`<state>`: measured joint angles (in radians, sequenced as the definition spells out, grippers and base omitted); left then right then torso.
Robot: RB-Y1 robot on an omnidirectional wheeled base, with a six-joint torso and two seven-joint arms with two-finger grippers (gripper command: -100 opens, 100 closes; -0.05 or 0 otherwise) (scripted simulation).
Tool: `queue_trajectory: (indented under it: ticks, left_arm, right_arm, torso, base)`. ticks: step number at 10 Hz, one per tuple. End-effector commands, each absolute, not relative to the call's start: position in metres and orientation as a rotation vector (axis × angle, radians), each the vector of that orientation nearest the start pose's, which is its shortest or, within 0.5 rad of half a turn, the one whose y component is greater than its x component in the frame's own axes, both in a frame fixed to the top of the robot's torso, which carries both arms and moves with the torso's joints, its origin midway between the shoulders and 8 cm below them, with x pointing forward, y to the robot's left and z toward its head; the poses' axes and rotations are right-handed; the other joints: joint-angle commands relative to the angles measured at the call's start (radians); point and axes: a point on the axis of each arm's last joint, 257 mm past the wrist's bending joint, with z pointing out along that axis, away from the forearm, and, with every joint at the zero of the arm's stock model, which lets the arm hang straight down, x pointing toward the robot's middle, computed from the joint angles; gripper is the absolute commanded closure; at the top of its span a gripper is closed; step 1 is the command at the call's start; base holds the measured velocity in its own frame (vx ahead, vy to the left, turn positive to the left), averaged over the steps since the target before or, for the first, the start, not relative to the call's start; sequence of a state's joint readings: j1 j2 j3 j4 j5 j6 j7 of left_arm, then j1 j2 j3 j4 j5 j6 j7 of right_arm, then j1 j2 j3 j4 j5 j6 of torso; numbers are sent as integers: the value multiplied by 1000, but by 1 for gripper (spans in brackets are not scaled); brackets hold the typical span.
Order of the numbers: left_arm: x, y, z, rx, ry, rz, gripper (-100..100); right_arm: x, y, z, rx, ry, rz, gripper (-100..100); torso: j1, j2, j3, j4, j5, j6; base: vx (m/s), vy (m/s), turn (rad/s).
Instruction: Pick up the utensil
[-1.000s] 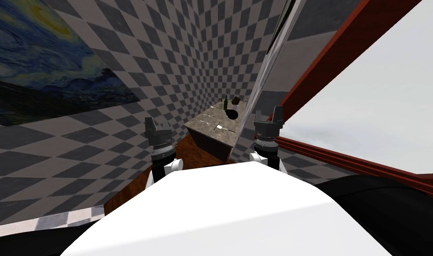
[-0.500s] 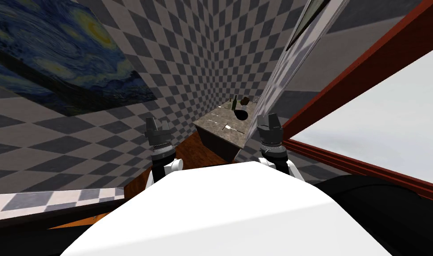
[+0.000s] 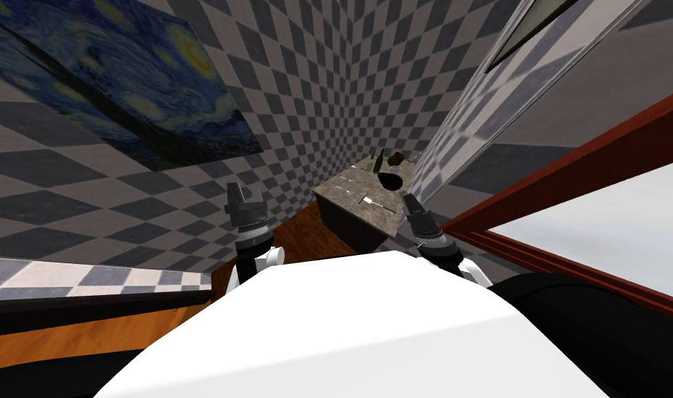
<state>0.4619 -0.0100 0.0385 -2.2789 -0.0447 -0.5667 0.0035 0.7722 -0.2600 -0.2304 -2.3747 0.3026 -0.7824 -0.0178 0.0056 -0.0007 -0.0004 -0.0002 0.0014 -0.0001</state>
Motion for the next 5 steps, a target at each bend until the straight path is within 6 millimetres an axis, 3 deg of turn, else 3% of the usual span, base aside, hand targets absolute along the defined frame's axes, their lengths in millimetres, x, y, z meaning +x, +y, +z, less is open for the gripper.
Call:
queue_trajectory:
  ticks: [1,2,4,5]
  left_arm:
    - [333,280,48,-552,559,-1274,0]
    - [333,280,48,-552,559,-1274,0]
    - [333,280,48,-552,559,-1274,0]
    - [333,280,48,-552,559,-1274,0]
  right_arm:
    - [267,-262,-4,47,1083,880,-100]
    - [266,-263,-6,51,1089,878,-100]
    - [261,-276,-44,14,1247,780,-100]
    - [259,-276,-48,18,1259,775,-100]
  torso:
    - [0,0,0,0,0,0]
    - [2,-1,-1,0,0,0]
    - [0,0,0,0,0,0]
    - [2,-2,-1,0,0,0]
  base:
    - [59,127,262]
    - [54,96,136]
    - [60,103,270]
    - [59,78,84]
